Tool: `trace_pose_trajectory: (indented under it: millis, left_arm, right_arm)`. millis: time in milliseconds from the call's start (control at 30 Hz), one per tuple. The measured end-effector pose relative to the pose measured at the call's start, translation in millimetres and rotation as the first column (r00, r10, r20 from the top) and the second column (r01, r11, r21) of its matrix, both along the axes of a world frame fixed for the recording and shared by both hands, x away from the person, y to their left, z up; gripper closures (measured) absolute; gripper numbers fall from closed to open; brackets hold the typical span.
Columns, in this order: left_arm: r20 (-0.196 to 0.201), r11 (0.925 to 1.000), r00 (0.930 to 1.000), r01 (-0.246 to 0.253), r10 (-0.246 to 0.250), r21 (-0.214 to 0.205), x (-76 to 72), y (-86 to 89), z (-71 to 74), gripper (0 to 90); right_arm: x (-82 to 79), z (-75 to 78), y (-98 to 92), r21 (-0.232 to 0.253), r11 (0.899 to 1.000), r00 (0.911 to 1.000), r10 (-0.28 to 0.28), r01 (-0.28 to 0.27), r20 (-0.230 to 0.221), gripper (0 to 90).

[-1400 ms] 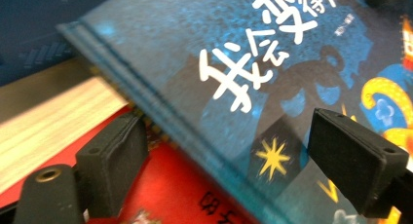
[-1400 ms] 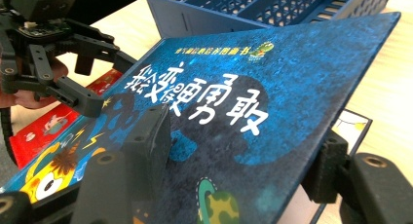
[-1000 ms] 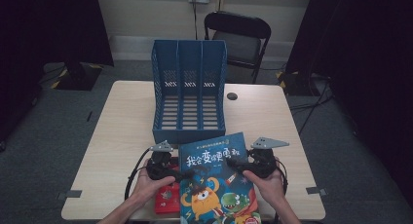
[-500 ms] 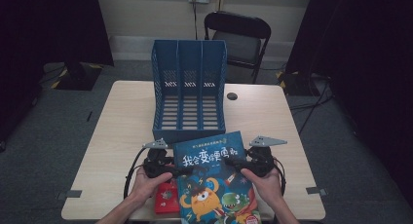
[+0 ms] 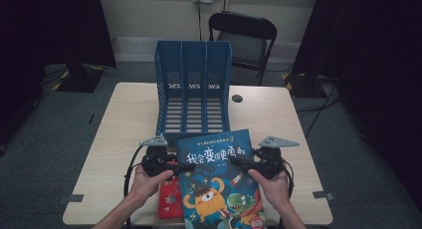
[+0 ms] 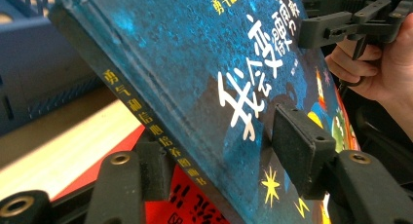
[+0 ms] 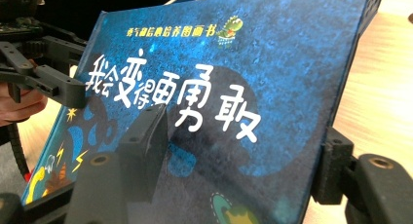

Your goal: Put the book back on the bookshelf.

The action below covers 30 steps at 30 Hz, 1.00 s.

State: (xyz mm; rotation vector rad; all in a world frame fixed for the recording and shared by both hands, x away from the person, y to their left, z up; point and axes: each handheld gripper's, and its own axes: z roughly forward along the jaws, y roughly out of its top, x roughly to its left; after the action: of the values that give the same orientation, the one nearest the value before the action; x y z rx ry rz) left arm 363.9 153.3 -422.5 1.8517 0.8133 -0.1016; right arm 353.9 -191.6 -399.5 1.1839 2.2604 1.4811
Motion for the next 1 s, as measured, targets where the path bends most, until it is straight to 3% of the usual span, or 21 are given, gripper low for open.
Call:
trace_pose_trajectory:
  millis: [233,400,567,700,767,800,833,867,1000]
  left_arm:
    - [0.05,0.9994,0.9988,0.003,-0.001,-0.034,0.9,-7.4,17.5,50.9]
    - [0.05,0.9971,0.9987,0.002,0.002,-0.075,2.5,-12.2,24.5,54.7]
    - [0.072,0.9969,0.9974,0.013,-0.007,-0.078,3.5,-17.2,31.9,56.9]
    - [0.082,0.9935,0.9965,0.024,-0.014,-0.112,4.2,-17.6,38.7,60.7]
    - [0.08,0.9921,0.9966,0.029,-0.02,-0.122,6.1,-18.7,43.3,61.5]
    - [0.079,0.9854,0.9959,0.057,-0.045,-0.16,7.2,-18.7,48.4,64.6]
    - [0.079,0.9854,0.9959,0.057,-0.045,-0.16,7.2,-18.7,48.4,66.5]
    - [0.098,0.9796,0.9939,0.068,-0.051,-0.189,5.6,-20.0,56.8,67.5]
    - [0.109,0.9762,0.9922,0.083,-0.062,-0.201,5.8,-20.1,64.5,69.4]
  right_arm:
    - [-3.1,11.8,-6.0,0.021,0.999,0.9982,-0.049,0.049,0.033,33.2]
    - [-5.0,17.0,-8.9,0.026,0.998,0.997,-0.063,0.062,0.044,32.6]
    - [-6.8,23.8,-10.2,0.028,0.996,0.9947,-0.082,0.08,0.062,30.6]
    - [-9.0,30.5,-10.9,0.025,0.996,0.9929,-0.089,0.088,0.079,30.5]
    - [-10.3,36.9,-9.1,0.009,0.995,0.989,-0.096,0.096,0.113,30.4]
    - [-10.2,44.5,-7.4,0.001,0.996,0.989,-0.09,0.091,0.117,30.3]
    - [-10.2,44.5,-7.4,0.001,0.996,0.989,-0.09,0.091,0.117,30.3]
    - [-10.1,51.2,-7.5,0.022,0.997,0.9899,-0.081,0.079,0.116,30.4]
    - [-12.2,60.8,-6.3,0.037,0.996,0.9871,-0.084,0.079,0.136,30.4]
